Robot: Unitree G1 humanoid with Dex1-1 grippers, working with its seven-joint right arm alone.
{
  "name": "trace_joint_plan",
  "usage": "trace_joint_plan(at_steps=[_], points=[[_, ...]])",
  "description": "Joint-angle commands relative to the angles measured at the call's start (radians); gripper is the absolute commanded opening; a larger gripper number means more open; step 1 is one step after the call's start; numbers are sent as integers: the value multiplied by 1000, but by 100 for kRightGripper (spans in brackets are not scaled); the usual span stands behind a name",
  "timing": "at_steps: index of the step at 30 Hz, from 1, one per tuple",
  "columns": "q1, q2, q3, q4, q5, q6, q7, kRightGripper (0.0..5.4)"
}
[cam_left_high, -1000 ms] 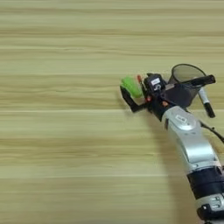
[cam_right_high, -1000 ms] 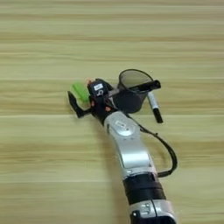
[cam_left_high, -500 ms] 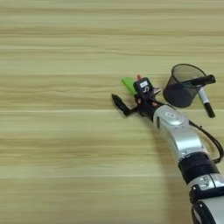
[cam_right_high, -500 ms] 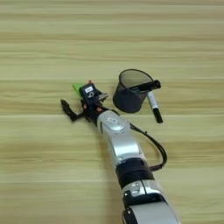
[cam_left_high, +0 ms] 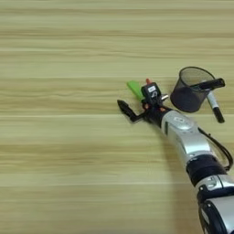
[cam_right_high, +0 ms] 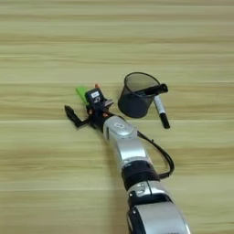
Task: Move the objects on the table
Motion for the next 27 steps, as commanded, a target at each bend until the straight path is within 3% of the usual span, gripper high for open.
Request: trace_joint_plan(at_steps=[1,6,27], points=[[-82,-14,-10,4,1,-30,-11,536],[-89,-14,-17,31,6,-30,-8,536],[-91,-10,-34,51,26,4,22,309]])
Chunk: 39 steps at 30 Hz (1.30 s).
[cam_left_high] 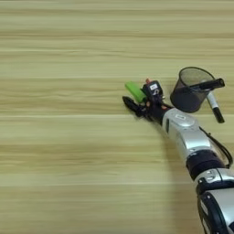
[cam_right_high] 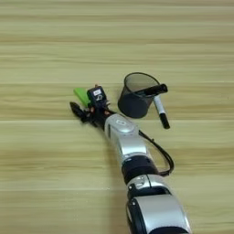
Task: Move the objects on the table
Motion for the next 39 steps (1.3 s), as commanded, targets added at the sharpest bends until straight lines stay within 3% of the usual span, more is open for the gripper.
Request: trace_joint_plan(at_steps=[1,17,29,39], points=[[-41,-10,-4,-32,12,12,5,299],[8,-4,11,-144,12,72,11,141],[152,6,62,-436,6,215,-6,140],[218,12,107,-520,2,273,-16,140]])
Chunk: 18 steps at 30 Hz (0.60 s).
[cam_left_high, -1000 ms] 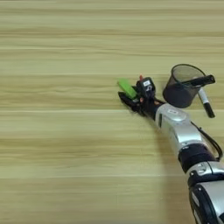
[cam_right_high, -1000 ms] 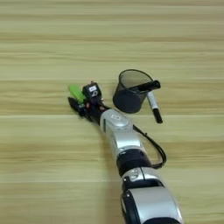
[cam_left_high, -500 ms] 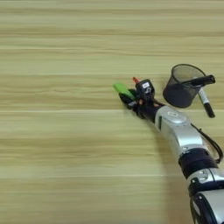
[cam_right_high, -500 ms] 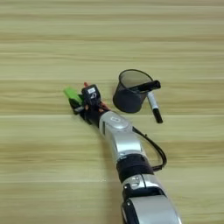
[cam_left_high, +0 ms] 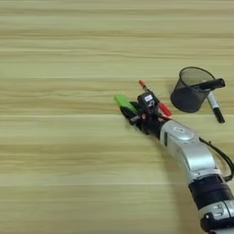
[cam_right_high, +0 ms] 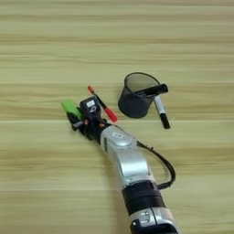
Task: Move the objects on the table
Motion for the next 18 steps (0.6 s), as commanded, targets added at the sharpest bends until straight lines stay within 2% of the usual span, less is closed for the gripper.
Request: trace_joint_plan(at_steps=[1,11,12,18], points=[[-29,0,10,-31,-4,3,-16,140],[-30,-1,16,-14,-5,-10,-21,140],[-29,-1,16,-14,-7,-16,-23,169],[-30,-1,17,-17,-14,-53,-37,229]])
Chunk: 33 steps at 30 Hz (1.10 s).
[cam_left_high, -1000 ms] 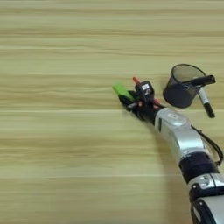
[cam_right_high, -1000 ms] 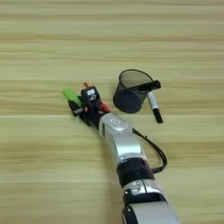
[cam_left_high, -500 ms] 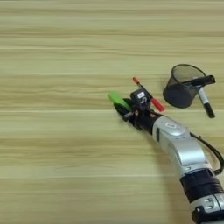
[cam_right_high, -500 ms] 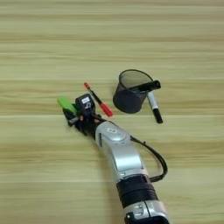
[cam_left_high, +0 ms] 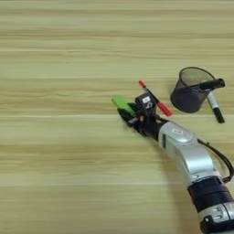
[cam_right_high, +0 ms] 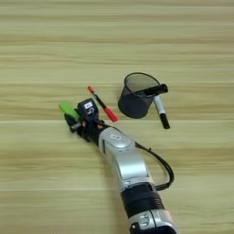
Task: Move the objects on the table
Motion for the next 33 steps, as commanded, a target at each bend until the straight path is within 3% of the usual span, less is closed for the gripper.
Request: trace_joint_plan(at_steps=[1,18,25,33], points=[[-33,-4,-5,-28,-6,-30,-22,239],[17,-50,-94,-261,4,-85,-74,443],[38,-86,-162,-215,-3,-122,-100,538],[17,-92,-179,-110,1,-156,-105,539]])
